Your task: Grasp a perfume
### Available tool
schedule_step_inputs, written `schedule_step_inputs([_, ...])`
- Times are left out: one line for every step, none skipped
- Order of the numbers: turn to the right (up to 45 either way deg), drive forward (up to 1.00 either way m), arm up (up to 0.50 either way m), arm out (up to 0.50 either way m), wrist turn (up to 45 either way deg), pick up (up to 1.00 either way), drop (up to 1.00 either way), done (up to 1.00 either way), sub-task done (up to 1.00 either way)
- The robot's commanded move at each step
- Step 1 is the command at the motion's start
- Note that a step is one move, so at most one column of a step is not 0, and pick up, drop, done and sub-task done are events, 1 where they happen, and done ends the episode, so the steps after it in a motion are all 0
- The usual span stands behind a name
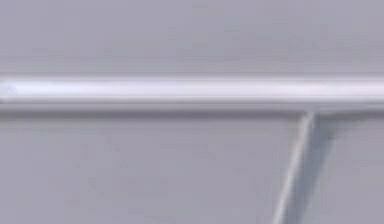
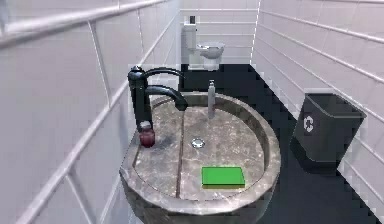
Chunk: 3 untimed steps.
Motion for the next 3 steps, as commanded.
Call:
schedule_step_inputs([0.0,0.0,0.38,0.0,0.0,0.0,0.0,0.0,0.0])
schedule_step_inputs([0.0,0.0,0.0,0.3,0.0,0.0,0.0,0.0,0.0])
schedule_step_inputs([0.0,0.0,0.0,0.0,45.0,0.0,0.0,0.0,0.0])
